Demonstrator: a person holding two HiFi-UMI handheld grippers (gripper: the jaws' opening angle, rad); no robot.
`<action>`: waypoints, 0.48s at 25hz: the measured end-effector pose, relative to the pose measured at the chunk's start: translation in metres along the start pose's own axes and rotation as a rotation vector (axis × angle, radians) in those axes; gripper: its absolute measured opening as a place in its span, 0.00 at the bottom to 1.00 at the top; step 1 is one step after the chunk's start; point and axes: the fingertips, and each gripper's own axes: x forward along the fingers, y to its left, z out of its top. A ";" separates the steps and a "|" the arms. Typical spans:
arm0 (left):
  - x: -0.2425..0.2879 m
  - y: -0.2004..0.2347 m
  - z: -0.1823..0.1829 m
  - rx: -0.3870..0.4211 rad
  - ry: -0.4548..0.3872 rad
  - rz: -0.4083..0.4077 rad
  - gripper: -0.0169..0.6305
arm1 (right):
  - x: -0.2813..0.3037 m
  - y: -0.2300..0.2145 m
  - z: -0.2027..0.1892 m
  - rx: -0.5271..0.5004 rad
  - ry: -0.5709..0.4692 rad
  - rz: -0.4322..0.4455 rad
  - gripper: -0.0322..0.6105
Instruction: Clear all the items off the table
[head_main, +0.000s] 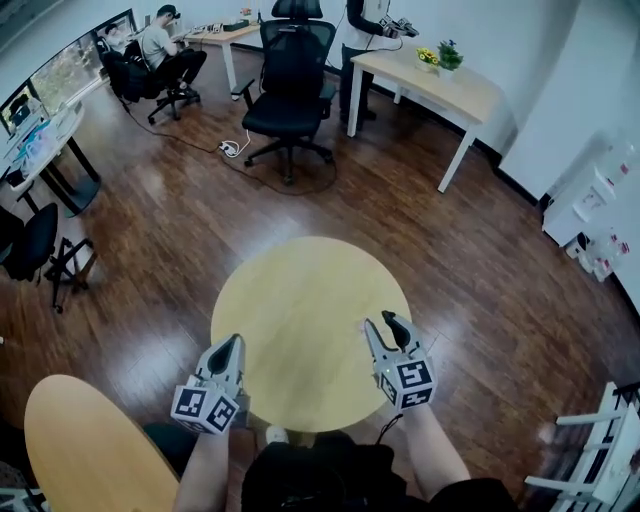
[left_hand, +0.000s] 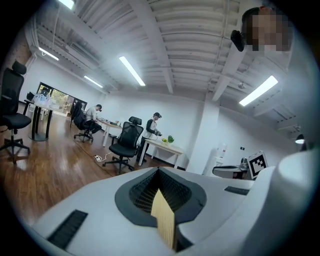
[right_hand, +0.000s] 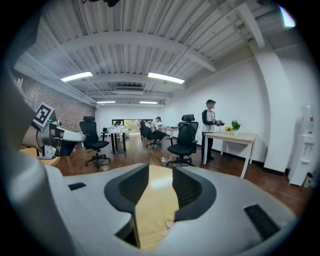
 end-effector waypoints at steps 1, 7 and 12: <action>-0.002 -0.001 0.007 0.017 -0.012 -0.012 0.01 | -0.004 0.001 0.010 -0.006 -0.027 -0.009 0.29; -0.020 0.000 0.062 0.092 -0.115 -0.064 0.01 | -0.032 0.003 0.065 -0.017 -0.159 -0.089 0.26; -0.041 0.000 0.089 0.128 -0.167 -0.108 0.01 | -0.056 0.006 0.088 0.019 -0.246 -0.127 0.13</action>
